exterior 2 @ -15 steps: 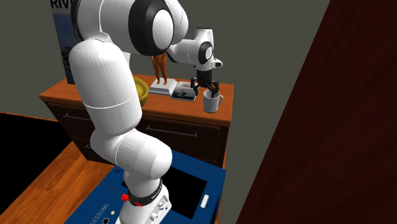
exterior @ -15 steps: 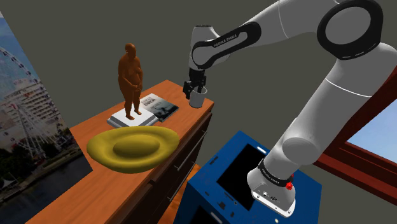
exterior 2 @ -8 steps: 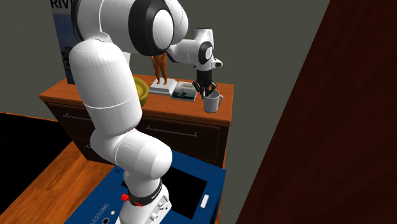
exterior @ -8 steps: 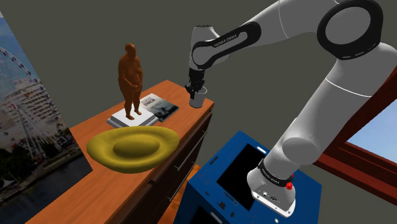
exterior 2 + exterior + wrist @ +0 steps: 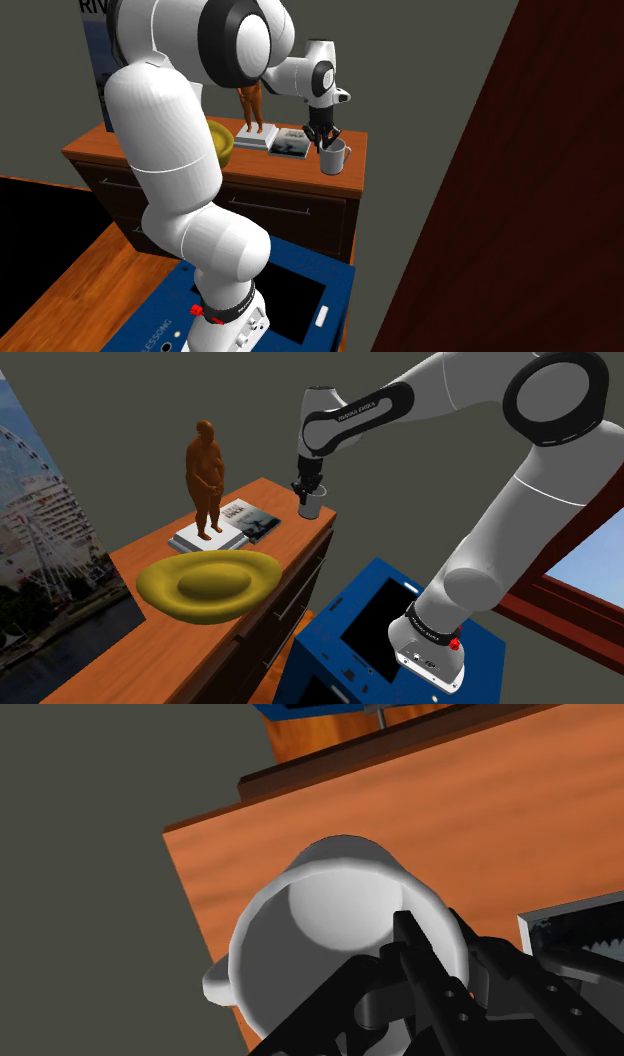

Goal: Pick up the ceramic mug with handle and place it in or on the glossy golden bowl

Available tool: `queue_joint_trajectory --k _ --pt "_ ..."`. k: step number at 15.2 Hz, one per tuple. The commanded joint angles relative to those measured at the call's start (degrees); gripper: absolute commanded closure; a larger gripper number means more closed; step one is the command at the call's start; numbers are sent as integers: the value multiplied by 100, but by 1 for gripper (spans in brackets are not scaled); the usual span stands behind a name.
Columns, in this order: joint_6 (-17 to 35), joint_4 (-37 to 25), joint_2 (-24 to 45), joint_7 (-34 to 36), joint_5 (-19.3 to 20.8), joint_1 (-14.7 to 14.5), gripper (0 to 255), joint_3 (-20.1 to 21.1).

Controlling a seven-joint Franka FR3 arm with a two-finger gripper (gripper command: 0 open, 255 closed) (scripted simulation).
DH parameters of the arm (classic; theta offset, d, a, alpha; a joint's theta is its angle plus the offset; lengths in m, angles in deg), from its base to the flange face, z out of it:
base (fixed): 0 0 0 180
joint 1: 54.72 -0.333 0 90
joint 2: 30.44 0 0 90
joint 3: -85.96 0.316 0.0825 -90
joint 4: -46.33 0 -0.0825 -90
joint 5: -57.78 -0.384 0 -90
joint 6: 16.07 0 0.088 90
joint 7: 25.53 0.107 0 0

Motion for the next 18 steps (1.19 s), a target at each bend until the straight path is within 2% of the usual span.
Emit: queue_joint_trajectory --k 1,18 --pt "-132 -67 -65 -11 -7 0 255 1" --pt "-1419 -847 -575 -101 -59 -10 255 9"
